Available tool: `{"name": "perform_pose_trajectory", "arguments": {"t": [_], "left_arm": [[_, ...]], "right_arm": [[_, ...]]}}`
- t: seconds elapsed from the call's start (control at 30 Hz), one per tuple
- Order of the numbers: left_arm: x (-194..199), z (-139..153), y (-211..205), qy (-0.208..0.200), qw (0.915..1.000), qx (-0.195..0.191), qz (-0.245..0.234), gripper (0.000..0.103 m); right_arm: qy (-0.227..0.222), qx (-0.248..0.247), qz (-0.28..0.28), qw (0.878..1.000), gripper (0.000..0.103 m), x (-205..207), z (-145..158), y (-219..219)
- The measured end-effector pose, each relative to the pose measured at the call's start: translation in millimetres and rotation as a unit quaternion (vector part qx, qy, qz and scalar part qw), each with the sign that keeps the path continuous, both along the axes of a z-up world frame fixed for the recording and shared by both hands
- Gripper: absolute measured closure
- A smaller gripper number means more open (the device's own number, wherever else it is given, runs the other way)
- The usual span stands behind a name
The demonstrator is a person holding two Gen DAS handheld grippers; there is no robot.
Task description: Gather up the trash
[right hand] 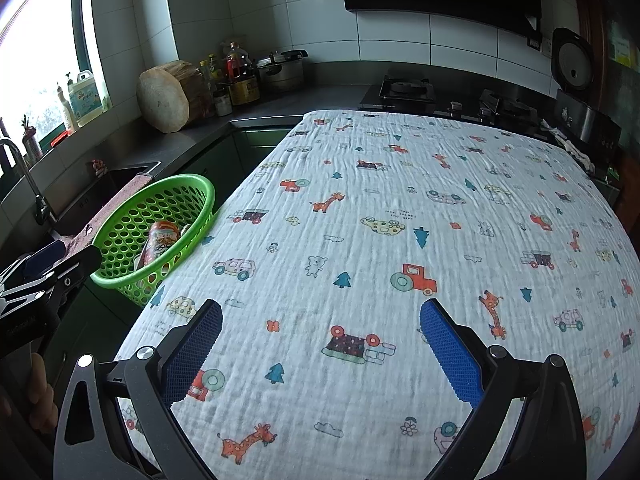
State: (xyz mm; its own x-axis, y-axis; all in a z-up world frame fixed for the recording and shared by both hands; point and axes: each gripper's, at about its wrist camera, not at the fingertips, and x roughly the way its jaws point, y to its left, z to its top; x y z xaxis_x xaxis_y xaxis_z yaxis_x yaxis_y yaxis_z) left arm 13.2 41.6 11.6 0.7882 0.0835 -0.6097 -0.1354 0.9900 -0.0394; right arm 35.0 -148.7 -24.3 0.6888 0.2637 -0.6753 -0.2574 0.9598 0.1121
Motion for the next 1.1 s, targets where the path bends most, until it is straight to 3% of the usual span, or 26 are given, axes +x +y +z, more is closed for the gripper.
{"name": "perform_pose_trajectory", "arguments": {"t": [1.1], "left_arm": [[-2.3,2.9,-4.6,-0.012,0.9999,0.007,-0.006,0.005]], "right_arm": [[-0.002,-0.001,0.001,1.000,0.007,1.9,-0.7,0.5]]}}
